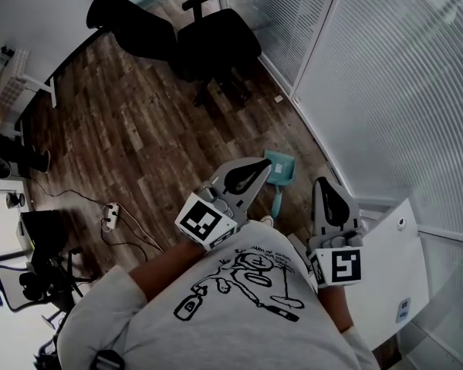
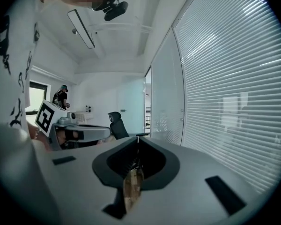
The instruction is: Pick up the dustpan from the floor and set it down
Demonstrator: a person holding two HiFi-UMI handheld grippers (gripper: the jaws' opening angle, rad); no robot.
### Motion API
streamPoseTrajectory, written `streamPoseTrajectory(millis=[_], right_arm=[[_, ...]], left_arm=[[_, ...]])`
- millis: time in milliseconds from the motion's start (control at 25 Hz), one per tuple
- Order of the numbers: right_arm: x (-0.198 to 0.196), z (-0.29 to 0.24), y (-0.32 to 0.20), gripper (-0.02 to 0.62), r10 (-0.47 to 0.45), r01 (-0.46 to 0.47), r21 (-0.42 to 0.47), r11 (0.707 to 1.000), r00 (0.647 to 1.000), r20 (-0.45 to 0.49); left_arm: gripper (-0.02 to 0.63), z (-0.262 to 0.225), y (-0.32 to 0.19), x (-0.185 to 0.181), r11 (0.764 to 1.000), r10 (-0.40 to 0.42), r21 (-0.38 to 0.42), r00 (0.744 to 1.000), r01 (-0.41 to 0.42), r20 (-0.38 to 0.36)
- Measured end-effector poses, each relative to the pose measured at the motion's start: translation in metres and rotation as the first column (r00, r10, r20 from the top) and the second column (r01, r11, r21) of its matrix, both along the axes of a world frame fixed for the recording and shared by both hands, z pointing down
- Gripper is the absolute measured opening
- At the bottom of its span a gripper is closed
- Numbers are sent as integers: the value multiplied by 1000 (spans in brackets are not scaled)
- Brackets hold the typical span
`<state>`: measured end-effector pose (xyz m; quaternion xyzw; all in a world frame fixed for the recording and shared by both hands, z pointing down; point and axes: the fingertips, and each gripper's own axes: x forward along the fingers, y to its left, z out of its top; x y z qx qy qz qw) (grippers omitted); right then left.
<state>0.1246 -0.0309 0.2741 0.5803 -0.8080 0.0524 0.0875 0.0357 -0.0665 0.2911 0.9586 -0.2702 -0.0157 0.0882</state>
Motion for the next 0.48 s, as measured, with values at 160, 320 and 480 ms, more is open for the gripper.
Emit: streamPoseTrajectory(millis=[160,320,480], right_arm=[[4,2,-1,9,7,-6,19,1000,1000,-24],[6,4,1,9,11,-10,9,1000,1000,-23],[6,4,2,9,9,-9,4,1000,1000,-27]], left_arm=[[2,0,-1,1,1000,3,5,1000,-4,3],[2,-1,-2,0,1000,3,8,1000,-3,0],[2,-3,-1,2,1000,7,13,1000,-7,-3]])
